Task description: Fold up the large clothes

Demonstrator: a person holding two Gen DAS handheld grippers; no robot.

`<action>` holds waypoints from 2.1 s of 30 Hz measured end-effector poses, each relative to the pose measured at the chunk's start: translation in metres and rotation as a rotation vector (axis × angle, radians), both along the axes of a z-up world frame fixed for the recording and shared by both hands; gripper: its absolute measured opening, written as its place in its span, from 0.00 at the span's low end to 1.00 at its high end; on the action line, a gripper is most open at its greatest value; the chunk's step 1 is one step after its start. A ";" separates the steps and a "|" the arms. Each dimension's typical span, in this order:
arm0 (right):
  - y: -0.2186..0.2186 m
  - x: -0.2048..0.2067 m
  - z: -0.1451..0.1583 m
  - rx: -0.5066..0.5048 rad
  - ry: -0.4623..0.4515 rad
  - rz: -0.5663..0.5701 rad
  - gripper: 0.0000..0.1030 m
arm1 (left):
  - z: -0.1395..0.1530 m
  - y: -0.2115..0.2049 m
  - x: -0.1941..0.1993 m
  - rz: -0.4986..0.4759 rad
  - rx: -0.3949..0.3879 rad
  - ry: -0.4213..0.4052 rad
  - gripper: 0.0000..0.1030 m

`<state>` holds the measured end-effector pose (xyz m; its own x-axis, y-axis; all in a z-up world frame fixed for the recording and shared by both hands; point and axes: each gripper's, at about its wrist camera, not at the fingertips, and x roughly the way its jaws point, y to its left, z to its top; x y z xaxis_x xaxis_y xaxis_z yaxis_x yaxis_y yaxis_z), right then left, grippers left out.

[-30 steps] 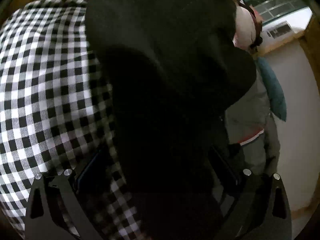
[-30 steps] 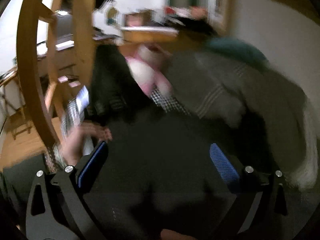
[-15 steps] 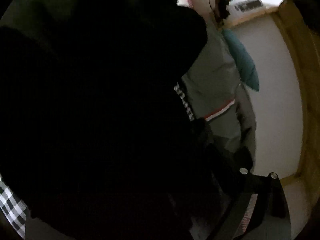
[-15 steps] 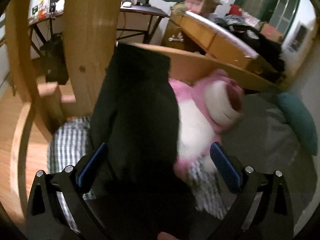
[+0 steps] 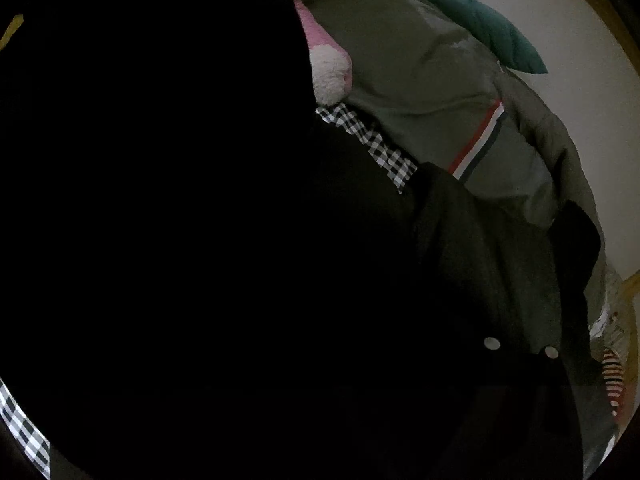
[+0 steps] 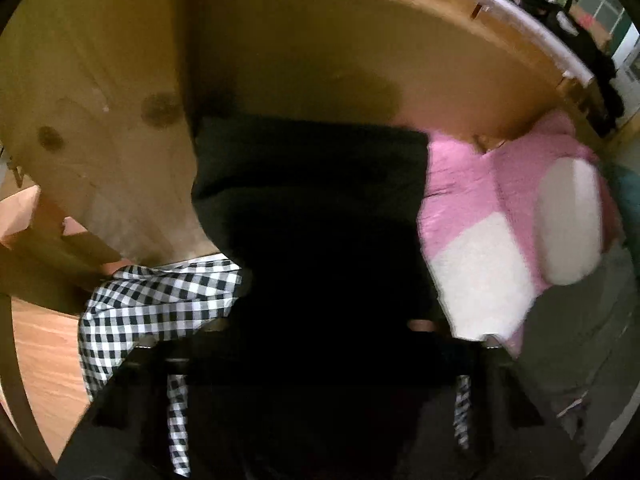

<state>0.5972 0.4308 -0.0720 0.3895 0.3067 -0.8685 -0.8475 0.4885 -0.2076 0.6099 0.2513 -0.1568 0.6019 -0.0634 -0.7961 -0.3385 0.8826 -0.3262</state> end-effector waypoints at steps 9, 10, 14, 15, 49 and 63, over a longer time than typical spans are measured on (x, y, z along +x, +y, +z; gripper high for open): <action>-0.133 0.000 0.106 0.396 -0.074 -0.060 0.16 | 0.002 0.004 -0.041 0.026 0.010 -0.111 0.94; -0.154 0.005 0.118 0.434 -0.065 -0.083 0.16 | 0.008 0.006 -0.045 0.034 -0.022 -0.162 0.94; -0.245 0.004 0.151 0.601 -0.049 -0.135 0.15 | 0.023 0.014 -0.057 0.033 -0.153 -0.318 0.94; -0.259 0.006 0.157 0.641 -0.042 -0.138 0.15 | 0.026 0.016 -0.060 0.027 -0.195 -0.355 0.94; -0.746 -0.152 -0.095 0.891 0.224 -0.843 0.16 | 0.083 -0.160 -0.178 -0.672 -0.151 -0.132 0.94; -0.778 -0.225 -0.097 0.842 0.244 -0.833 0.92 | -0.008 -0.239 -0.085 -0.547 0.356 0.020 0.94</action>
<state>0.3723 -0.3470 -0.1693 0.5903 0.5446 -0.5957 -0.1810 0.8086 0.5599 0.5248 0.0128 -0.1647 0.5425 -0.0863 -0.8356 0.1869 0.9822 0.0199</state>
